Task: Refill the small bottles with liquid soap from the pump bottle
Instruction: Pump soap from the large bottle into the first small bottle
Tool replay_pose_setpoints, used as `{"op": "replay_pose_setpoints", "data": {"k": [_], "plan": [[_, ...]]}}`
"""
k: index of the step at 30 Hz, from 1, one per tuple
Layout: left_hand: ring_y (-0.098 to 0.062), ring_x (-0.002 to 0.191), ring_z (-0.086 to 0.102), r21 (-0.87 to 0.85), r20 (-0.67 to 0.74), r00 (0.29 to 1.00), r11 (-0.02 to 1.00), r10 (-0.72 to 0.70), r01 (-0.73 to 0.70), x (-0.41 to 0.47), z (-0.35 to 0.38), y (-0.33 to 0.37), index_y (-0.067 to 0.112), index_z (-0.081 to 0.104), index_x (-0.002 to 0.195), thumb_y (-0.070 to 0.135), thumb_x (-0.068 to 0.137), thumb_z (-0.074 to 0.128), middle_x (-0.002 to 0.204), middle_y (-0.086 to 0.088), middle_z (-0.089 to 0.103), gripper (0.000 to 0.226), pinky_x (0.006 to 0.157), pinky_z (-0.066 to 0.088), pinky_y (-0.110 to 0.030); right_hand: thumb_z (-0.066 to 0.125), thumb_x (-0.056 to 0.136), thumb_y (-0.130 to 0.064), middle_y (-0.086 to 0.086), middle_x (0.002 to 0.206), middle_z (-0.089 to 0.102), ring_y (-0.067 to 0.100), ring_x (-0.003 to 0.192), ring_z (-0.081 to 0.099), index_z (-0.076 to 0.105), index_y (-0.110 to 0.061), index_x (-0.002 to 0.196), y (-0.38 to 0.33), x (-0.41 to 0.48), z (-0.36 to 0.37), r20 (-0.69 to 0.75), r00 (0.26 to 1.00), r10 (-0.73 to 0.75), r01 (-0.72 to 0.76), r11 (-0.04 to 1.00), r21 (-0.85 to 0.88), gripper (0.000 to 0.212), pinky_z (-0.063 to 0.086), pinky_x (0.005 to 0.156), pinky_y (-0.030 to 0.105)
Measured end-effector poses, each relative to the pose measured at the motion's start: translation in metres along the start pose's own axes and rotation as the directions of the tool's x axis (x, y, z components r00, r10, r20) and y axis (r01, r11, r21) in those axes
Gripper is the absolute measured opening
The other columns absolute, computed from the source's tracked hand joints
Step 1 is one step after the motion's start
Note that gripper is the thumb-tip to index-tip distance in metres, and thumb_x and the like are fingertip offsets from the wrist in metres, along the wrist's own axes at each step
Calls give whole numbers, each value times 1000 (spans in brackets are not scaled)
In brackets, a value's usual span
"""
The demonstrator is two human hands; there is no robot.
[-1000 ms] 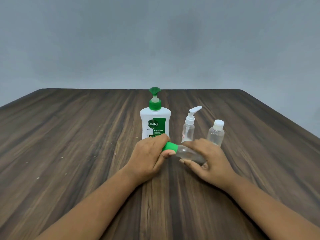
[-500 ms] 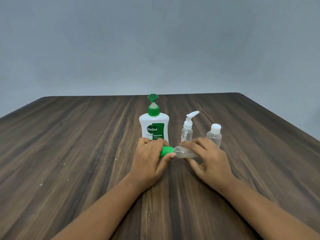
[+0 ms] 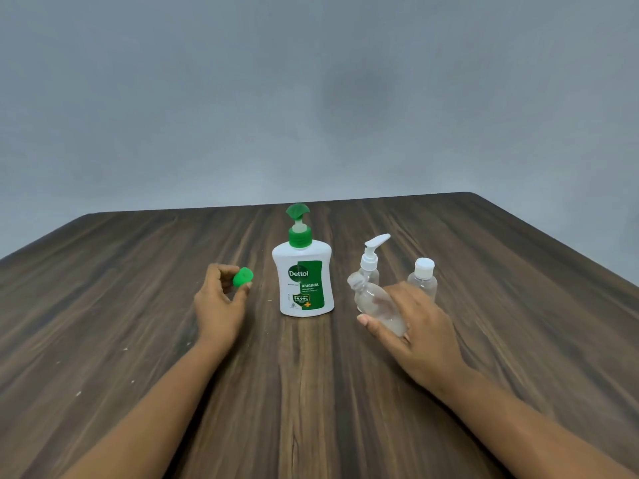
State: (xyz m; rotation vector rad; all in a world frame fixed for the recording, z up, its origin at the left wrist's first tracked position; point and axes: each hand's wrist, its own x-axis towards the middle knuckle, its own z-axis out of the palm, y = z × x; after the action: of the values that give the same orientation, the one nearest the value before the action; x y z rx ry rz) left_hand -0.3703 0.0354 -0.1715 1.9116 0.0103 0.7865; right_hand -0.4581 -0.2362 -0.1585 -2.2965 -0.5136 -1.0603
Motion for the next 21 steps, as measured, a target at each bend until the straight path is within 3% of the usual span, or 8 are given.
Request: {"op": "replay_pose_setpoints", "data": {"k": [4, 8, 10, 12, 15, 18, 21], "plan": [[-26, 95, 62, 64, 184, 970, 987, -158, 149, 6, -6, -14, 16, 57, 81, 17, 76, 76, 95, -3, 68, 20, 85, 50, -42, 50, 87, -54, -12, 78, 53, 5, 71, 50, 57, -21, 86, 2, -1, 2, 88, 996, -6, 8, 1000, -27, 34, 43, 51, 22], [-22, 110, 51, 378, 149, 979, 923, -136, 71, 7, -9, -13, 25, 56, 82, 30, 75, 75, 105, 5, 62, 20, 96, 30, -41, 48, 87, -59, -17, 80, 52, 3, 71, 51, 53, -26, 89, 5, -3, 3, 217, 976, 0, 2, 1000, -7, 34, 33, 54, 12], [-23, 114, 48, 429, 132, 980, 900, -147, 77, 4, -10, -9, 25, 56, 88, 34, 75, 74, 106, 4, 59, 24, 94, 25, -39, 47, 86, -61, -21, 80, 52, 1, 71, 53, 54, -28, 91, 4, -3, 4, 253, 967, 6, -9, 1000, 12, 35, 35, 55, 15], [-23, 118, 44, 438, 123, 982, 896, -140, 73, 1, -12, -6, 21, 53, 108, 44, 72, 75, 115, 0, 55, 48, 97, 23, -38, 47, 86, -61, -27, 75, 48, -5, 69, 52, 47, -34, 91, 2, -2, 4, 237, 971, 19, -26, 999, 24, 27, 31, 55, 11], [-14, 126, 38, 171, 76, 996, 983, 55, -67, -8, -10, 20, 21, 37, 131, 64, 61, 67, 133, 4, 40, 88, 107, 25, -36, 46, 87, -58, -27, 78, 50, -7, 78, 54, 44, -36, 105, -3, -1, 7, 175, 983, 46, -58, 996, 66, 29, 34, 54, 8], [-1, 131, 33, -141, 168, 957, 967, 237, -214, -14, 0, 53, 31, 25, 137, 52, 63, 74, 141, 13, 28, 91, 105, 30, -19, 46, 88, -54, -14, 91, 56, 4, 85, 55, 38, -29, 117, -7, -1, 10, 128, 991, 37, -54, 990, 129, 40, 42, 59, 7], [14, 127, 27, -159, 284, 898, 940, 337, -302, -15, 17, 74, 38, 15, 139, 44, 64, 74, 139, 20, 23, 95, 99, 25, -3, 49, 87, -53, -9, 95, 57, 9, 86, 54, 36, -26, 117, -8, -2, 9, 86, 996, 22, -34, 990, 138, 43, 46, 61, 15]]}}
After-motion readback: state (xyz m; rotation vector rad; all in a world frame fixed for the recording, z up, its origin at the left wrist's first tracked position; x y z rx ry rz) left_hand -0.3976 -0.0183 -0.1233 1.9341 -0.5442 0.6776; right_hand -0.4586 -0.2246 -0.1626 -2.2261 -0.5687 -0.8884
